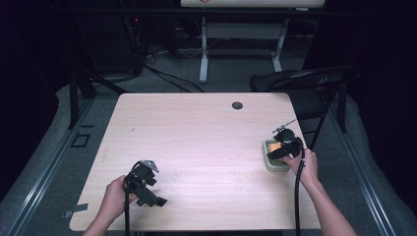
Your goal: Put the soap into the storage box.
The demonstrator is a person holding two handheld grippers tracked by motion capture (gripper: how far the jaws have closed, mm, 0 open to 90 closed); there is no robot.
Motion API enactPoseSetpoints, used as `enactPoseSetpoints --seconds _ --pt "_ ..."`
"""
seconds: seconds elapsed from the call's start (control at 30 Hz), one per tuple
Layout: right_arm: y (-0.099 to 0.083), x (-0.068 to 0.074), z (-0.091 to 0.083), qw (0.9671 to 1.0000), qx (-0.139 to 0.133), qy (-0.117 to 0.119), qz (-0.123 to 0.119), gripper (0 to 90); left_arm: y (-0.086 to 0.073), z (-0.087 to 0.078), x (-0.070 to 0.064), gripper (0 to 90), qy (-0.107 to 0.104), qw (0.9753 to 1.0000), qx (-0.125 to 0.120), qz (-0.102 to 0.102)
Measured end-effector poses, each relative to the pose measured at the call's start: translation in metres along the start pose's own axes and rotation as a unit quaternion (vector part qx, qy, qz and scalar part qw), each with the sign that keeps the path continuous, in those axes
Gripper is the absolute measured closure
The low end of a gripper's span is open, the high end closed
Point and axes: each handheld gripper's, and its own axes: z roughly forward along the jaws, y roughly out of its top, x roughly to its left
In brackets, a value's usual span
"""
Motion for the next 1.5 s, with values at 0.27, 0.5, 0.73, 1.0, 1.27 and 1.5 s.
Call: enactPoseSetpoints --seconds 0.27,0.5,0.73,1.0,1.27,1.5 --pt "0.000 -0.002 0.001 0.9999 0.013 -0.002 0.004 26.2 0.000 0.000 0.000 1.3 0.000 1.0000 0.000 -0.001" --pt "0.000 -0.001 0.001 0.9999 0.008 0.000 0.008 25.6 0.000 0.000 0.000 1.3 0.001 1.0000 -0.002 -0.002" --pt "0.000 0.002 -0.007 0.9999 -0.010 0.003 0.004 20.2 0.000 0.000 0.000 1.3 0.000 1.0000 0.000 0.000" --pt "0.001 0.007 -0.018 0.9997 -0.020 0.012 -0.005 15.5 0.000 -0.001 0.000 1.3 0.000 1.0000 -0.003 0.000" --pt "-0.003 0.020 -0.042 0.9989 -0.028 0.025 -0.028 13.6 0.000 -0.001 -0.001 1.3 0.000 1.0000 -0.004 -0.001" --pt "-0.013 0.029 -0.059 0.9981 -0.035 0.030 -0.042 13.2 0.000 -0.001 -0.001 1.3 0.002 1.0000 -0.003 -0.001"
